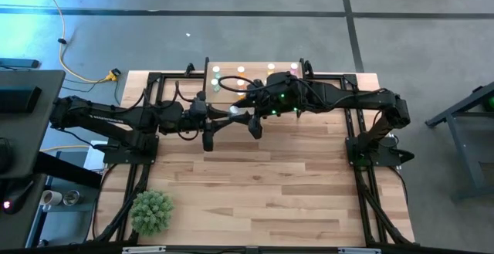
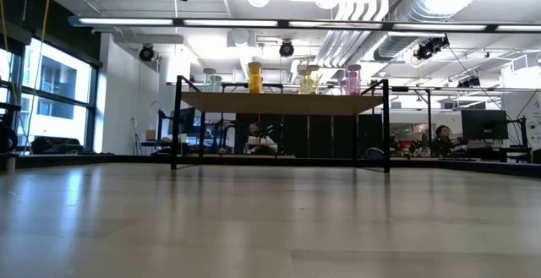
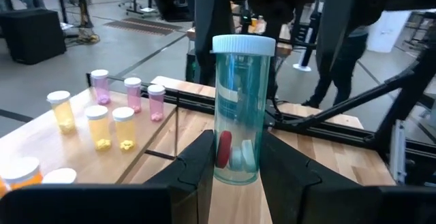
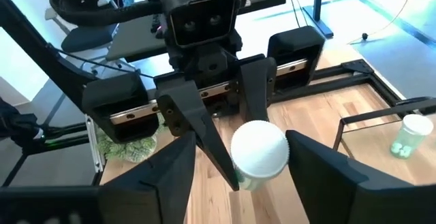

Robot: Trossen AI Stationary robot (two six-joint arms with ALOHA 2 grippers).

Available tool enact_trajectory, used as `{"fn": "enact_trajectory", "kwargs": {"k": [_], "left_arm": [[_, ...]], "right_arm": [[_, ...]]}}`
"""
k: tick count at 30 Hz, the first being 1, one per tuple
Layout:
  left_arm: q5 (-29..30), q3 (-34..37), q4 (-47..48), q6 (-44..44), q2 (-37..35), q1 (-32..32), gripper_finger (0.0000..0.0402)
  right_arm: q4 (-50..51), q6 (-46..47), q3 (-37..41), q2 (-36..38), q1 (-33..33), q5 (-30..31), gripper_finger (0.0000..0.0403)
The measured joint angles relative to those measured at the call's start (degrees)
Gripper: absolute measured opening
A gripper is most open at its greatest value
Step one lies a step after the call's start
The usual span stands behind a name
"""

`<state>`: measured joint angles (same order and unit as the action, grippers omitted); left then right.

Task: Pick and place medicine bottles onto shelf by color
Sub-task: Put the blue pill bottle on the shelf aligned with the other blue pill bottles

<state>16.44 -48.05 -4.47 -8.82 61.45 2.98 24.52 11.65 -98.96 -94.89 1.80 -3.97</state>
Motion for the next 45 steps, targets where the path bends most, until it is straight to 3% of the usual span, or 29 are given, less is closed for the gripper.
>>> {"fn": "enact_trajectory", "kwargs": {"k": [11,18,36,45], "left_arm": [[4.61,0.02,-2.02,-0.13,-1.14,0.04,0.0090],[3.62,0.00,-10.09,1.99,-1.20,0.00,0.0090],[0.67,0.00,-16.39,3.87,-1.16,-0.04,0.0090],[0.34,0.00,-16.39,4.55,-1.14,-0.02,0.0090]], "right_arm": [[-4.24,-1.49,0.00,3.27,0.90,0.75,0.0218],[-4.36,-1.56,0.00,3.07,0.93,2.62,0.0218],[-10.69,-1.11,0.02,1.21,-0.25,4.87,0.0218],[-10.77,-0.10,0.02,0.72,-0.34,5.61,0.0178]]}}
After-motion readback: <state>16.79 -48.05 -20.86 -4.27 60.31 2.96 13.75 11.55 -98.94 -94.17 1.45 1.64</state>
